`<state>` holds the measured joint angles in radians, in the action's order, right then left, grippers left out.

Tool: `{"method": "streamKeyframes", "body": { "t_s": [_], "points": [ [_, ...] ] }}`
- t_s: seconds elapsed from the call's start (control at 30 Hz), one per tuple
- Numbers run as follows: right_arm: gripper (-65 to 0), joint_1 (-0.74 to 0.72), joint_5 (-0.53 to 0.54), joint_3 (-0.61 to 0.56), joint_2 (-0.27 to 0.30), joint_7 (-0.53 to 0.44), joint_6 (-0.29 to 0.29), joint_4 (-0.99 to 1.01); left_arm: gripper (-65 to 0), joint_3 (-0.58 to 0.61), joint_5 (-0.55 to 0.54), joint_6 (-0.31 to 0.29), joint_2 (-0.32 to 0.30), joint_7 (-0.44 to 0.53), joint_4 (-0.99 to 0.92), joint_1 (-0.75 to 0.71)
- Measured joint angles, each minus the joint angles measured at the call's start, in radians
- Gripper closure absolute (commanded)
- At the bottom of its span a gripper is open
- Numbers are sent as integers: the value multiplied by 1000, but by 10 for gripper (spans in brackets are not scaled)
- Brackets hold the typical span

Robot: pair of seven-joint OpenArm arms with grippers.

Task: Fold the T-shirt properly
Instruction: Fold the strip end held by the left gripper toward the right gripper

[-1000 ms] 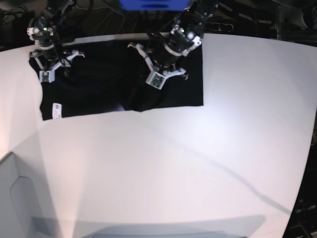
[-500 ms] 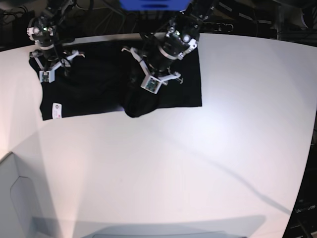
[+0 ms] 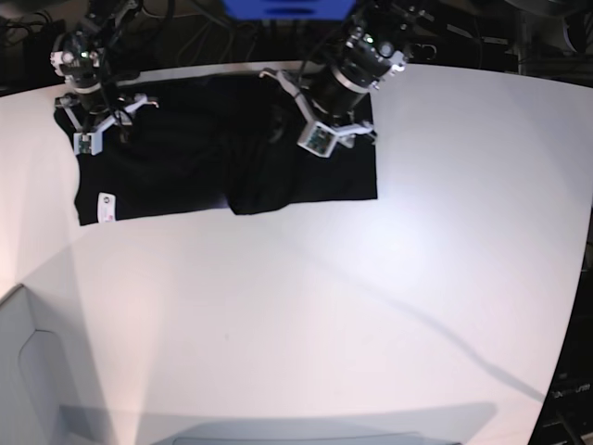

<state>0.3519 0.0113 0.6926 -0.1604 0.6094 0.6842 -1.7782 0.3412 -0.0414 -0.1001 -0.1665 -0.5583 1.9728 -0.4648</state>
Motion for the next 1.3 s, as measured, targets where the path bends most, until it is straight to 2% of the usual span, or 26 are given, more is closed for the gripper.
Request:
{"method": "streamKeyframes", "body": {
  "t_s": [0.2, 0.4, 0.57, 0.73, 0.87, 0.97, 1.07, 1.2, 1.3],
  "points": [
    [-277, -8, -3, 0, -1, 11, 0, 0, -312, -1, -3, -1, 16, 11, -61, 1],
    [-277, -10, -3, 0, -1, 11, 0, 0, -312, 227, -6, -3, 17, 9, -159, 113],
    [-280, -11, -3, 0, 0, 11, 0, 0, -312, 353, -2, -8, 15, -6, -244, 214],
    [-281, -11, -5, 3, -1, 27, 0, -17, -312, 356, -3, 0, 6, -11, -209, 223],
    [-281, -8, -29, 6, -3, 46, 1, -75, -315, 352, -7, -6, -42, 5, -92, 203],
    [-283, -18, -25, 8, -1, 46, 1, -110, -315, 280, -7, -5, -96, 8, -11, 187],
    [-322, -48, -14, 49, -3, 45, 2, -122, -315, 138, -8, -2, -127, 16, 17, 121],
    [-373, -95, -19, 127, -3, 48, 1, -124, -316, -96, -7, -5, -130, 8, 10, 13],
    [-389, -138, -23, 165, -3, 52, 1, -124, -316, -265, -24, -8, -124, 11, 10, -38]
  ]
}}
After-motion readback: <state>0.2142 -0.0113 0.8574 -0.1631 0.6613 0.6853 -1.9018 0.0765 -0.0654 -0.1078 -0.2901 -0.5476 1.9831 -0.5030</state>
